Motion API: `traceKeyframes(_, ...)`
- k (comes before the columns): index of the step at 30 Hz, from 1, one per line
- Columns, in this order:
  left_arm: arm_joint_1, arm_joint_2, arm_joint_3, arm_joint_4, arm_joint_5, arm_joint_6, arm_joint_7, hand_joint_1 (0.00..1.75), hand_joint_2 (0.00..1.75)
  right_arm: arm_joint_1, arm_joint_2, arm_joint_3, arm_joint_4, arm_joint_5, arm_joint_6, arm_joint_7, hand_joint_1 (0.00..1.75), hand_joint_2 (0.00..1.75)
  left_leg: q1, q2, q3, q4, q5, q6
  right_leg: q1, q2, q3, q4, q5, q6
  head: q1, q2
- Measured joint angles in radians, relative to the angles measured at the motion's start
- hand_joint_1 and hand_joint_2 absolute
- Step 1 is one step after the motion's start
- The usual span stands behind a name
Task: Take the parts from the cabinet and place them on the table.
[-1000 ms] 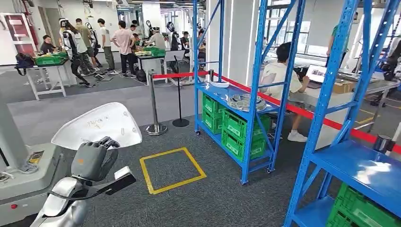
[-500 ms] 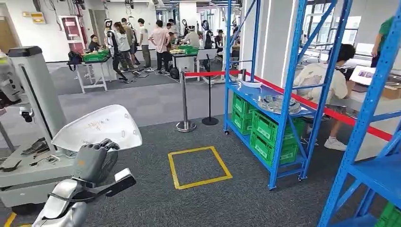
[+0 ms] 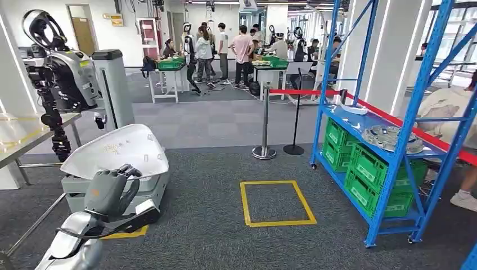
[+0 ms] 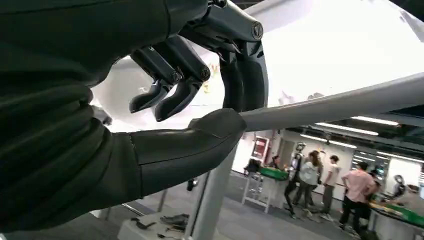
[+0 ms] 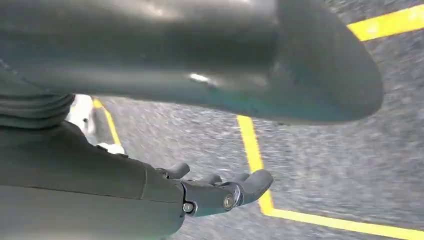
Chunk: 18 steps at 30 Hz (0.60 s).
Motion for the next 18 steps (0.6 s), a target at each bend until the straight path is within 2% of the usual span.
traceKeyframes(1, -0.002, 0.001, 0.001, 0.002, -0.001, 0.001, 0.004, 1.75, 1.75, 0.0, 0.0, 0.0, 0.0, 0.0, 0.0, -0.001, 0.0, 0.0, -0.005, -0.015, -0.005, 0.004, -0.001, -0.009, 0.006, -0.006, 0.001, -0.009, 0.0, 0.002, 0.0, 0.0)
traceKeyframes(2, -0.002, -0.001, 0.001, 0.004, -0.004, 0.002, 0.004, 1.75, 1.75, 0.0, 0.0, 0.0, 0.0, 0.0, 0.0, 0.0, 0.0, 0.0, -0.002, -0.022, -0.009, 0.0, 0.003, -0.017, 0.006, -0.02, 0.001, -0.007, 0.001, 0.0, 0.0, 0.0)
traceKeyframes(3, -0.002, -0.001, 0.001, 0.006, -0.008, 0.004, 0.004, 1.75, 1.75, -0.001, 0.0, 0.0, 0.0, 0.0, 0.0, 0.0, 0.0, 0.0, 0.0, -0.031, -0.01, -0.003, 0.005, -0.023, 0.009, -0.027, 0.001, -0.007, 0.001, -0.004, 0.0, 0.0)
traceKeyframes(4, -0.002, 0.001, 0.002, 0.009, -0.009, 0.004, 0.003, 1.75, 1.75, -0.001, 0.0, 0.0, 0.0, 0.0, -0.001, -0.002, 0.0, 0.0, 0.003, -0.043, -0.01, -0.009, 0.009, -0.031, 0.013, -0.038, 0.007, -0.007, 0.002, -0.012, 0.0, 0.0)
traceKeyframes(5, -0.001, 0.005, 0.002, 0.01, -0.011, 0.005, 0.003, 1.75, 1.75, -0.002, 0.003, 0.0, 0.0, 0.0, -0.002, -0.002, 0.0, 0.0, 0.002, -0.042, -0.019, -0.006, 0.009, -0.037, 0.004, -0.053, 0.01, -0.02, 0.01, -0.023, 0.0, 0.0)
traceKeyframes(6, -0.001, 0.005, 0.003, 0.011, -0.012, 0.005, 0.003, 1.75, 1.75, -0.004, 0.003, 0.0, 0.0, 0.0, -0.002, -0.003, 0.0, 0.0, -0.001, 0.0, -0.021, 0.006, 0.002, -0.037, 0.005, -0.062, 0.012, -0.024, 0.013, -0.028, 0.0, 0.0)
traceKeyframes(7, -0.003, 0.006, 0.003, 0.012, -0.014, 0.005, 0.003, 1.75, 1.75, -0.004, 0.003, 0.0, 0.0, 0.0, -0.002, -0.004, 0.0, 0.0, -0.005, 0.032, -0.03, 0.025, -0.013, -0.038, 0.005, -0.064, 0.013, -0.026, 0.013, -0.032, -0.004, 0.0)
traceKeyframes(8, -0.006, 0.005, 0.003, 0.013, -0.016, 0.005, 0.003, 1.75, 1.75, -0.004, 0.003, 0.0, 0.0, 0.0, -0.003, -0.005, 0.0, 0.0, -0.005, 0.064, -0.052, 0.074, -0.044, -0.041, 0.006, -0.072, 0.013, -0.027, 0.014, -0.036, -0.005, 0.0)
traceKeyframes(9, -0.007, 0.005, 0.003, 0.014, -0.016, 0.004, 0.002, 1.75, 1.75, -0.002, 0.003, 0.0, 0.0, 0.001, -0.003, -0.005, 0.0, 0.0, -0.003, 0.084, -0.089, 0.154, -0.085, -0.044, 0.008, -0.083, 0.013, -0.026, 0.013, -0.038, -0.005, 0.0)
traceKeyframes(10, -0.006, 0.005, 0.003, 0.017, -0.016, 0.002, 0.002, 1.75, 1.75, 0.001, 0.003, 0.0, 0.0, 0.001, -0.003, -0.005, 0.0, 0.0, -0.001, 0.091, -0.131, 0.247, -0.124, -0.047, 0.008, -0.097, 0.013, -0.026, 0.011, -0.04, -0.005, 0.0)
traceKeyframes(11, -0.006, 0.005, 0.003, 0.019, -0.016, -0.001, 0.0, 1.75, 1.75, 0.001, 0.003, 0.0, 0.0, 0.001, -0.003, -0.004, 0.0, 0.0, 0.0, 0.092, -0.152, 0.291, -0.137, -0.049, 0.008, -0.106, 0.013, -0.026, 0.01, -0.04, -0.005, 0.0)
traceKeyframes(12, -0.005, 0.006, 0.003, 0.022, -0.016, -0.005, 0.0, 1.75, 1.75, 0.001, 0.003, 0.0, 0.0, 0.001, -0.003, -0.004, 0.0, 0.0, 0.001, 0.094, -0.159, 0.306, -0.132, -0.05, 0.008, -0.118, 0.013, -0.026, 0.009, -0.04, -0.005, 0.0)
traceKeyframes(13, -0.005, 0.006, 0.003, 0.024, -0.016, -0.008, 0.0, 1.75, 1.75, 0.001, 0.004, 0.0, 0.0, 0.001, -0.003, -0.005, 0.0, 0.0, 0.001, 0.097, -0.141, 0.271, -0.104, -0.051, 0.008, -0.13, 0.015, -0.026, 0.008, -0.039, -0.005, 0.0)
traceKeyframes(14, -0.007, 0.007, 0.003, 0.024, -0.016, -0.01, -0.001, 1.75, 1.75, 0.0, 0.005, 0.0, 0.0, 0.001, -0.003, -0.005, 0.0, 0.0, 0.001, 0.104, -0.099, 0.194, -0.062, -0.05, 0.008, -0.141, 0.017, -0.025, 0.006, -0.037, -0.005, 0.0)
traceKeyframes(15, -0.01, 0.008, 0.003, 0.024, -0.016, -0.011, -0.001, 1.75, 1.75, 0.0, 0.006, 0.0, 0.0, 0.001, -0.003, -0.005, 0.0, 0.0, 0.001, 0.121, -0.044, 0.092, -0.019, -0.047, 0.008, -0.154, 0.021, -0.024, 0.002, -0.033, -0.005, 0.0)
traceKeyframes(16, -0.015, 0.008, 0.003, 0.024, -0.016, -0.011, -0.001, 1.75, 1.75, 0.0, 0.007, 0.0, 0.0, 0.001, -0.003, -0.006, 0.0, 0.0, -0.003, 0.166, 0.0, 0.009, 0.001, -0.041, 0.011, -0.165, 0.025, -0.022, -0.002, -0.029, -0.005, 0.0)
traceKeyframes(17, -0.021, 0.007, 0.003, 0.024, -0.016, -0.011, -0.001, 1.75, 1.75, -0.001, 0.007, 0.0, 0.0, 0.001, -0.002, -0.006, 0.0, 0.0, -0.017, 0.178, 0.013, -0.006, -0.013, -0.032, 0.018, -0.174, 0.024, -0.018, -0.006, -0.022, -0.006, 0.0)
traceKeyframes(18, -0.023, 0.006, 0.003, 0.023, -0.016, -0.012, -0.001, 1.75, 1.75, -0.001, 0.008, 0.0, 0.0, 0.001, -0.002, -0.006, 0.0, 0.0, -0.013, 0.16, 0.008, -0.007, -0.008, -0.021, 0.018, -0.183, 0.025, -0.02, -0.007, -0.019, -0.003, 0.0)
